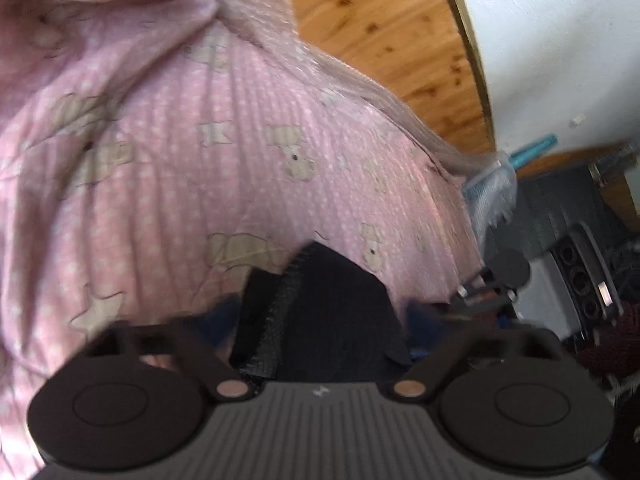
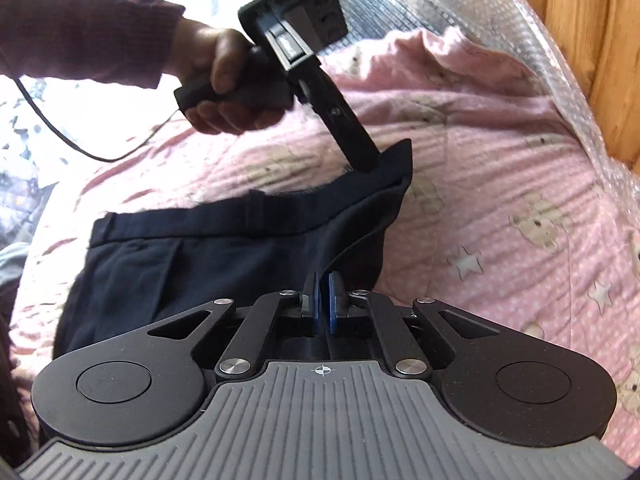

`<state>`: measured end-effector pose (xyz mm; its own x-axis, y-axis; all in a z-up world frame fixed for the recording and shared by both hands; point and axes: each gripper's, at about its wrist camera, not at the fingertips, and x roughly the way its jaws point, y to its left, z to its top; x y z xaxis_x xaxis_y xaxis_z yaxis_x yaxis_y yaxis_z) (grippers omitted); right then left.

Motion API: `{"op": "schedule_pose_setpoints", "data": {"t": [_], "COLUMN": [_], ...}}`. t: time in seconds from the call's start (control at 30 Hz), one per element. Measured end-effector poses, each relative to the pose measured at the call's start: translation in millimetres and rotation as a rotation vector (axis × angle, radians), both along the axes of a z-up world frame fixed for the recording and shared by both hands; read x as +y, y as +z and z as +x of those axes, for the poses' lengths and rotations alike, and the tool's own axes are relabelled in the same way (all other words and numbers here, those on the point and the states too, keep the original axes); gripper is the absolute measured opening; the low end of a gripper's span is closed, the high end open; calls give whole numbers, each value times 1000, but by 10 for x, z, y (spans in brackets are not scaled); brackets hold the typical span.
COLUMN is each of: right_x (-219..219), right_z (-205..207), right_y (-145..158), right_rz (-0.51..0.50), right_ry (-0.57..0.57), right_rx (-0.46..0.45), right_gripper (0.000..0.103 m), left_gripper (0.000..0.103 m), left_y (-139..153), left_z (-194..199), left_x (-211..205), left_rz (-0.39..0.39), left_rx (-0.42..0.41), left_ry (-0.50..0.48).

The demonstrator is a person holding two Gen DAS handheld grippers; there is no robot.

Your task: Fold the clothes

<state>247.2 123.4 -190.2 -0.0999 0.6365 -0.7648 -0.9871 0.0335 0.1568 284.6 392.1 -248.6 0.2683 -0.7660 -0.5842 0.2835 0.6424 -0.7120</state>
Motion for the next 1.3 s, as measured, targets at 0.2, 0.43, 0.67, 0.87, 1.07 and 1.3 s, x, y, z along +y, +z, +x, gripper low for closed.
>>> {"op": "schedule_pose_setpoints", "data": {"t": [0.2, 0.43, 0.67, 0.87, 1.07, 1.3], "right_x": [-195, -424, -826, -937, -1058, -1019], "right_z": [248, 344, 552, 443, 102, -108], "right_y": [57, 29, -269, -144, 226, 60], "right_rz": [-2, -174, -312, -304, -256, -303], "right_ry": [-73, 63, 70, 140, 125, -3], "right_rx": [28, 66, 306, 309, 22, -295], "right_gripper": [76, 88, 65, 7, 5, 15], "left_gripper": [8, 7, 7, 8, 8, 13], "left_y": [822, 1627, 1806, 1556, 1396, 1072], "left_z": [-576, -1382, -1644, -1495, -1448, -1193], "left_x": [-228, -378, -311, -104, 74, 34], "left_rz": [68, 176, 159, 182, 134, 257], "left_rx": [-335, -581, -605, -539, -499, -436], "left_ry": [-126, -184, -150, -71, 11, 60]}}
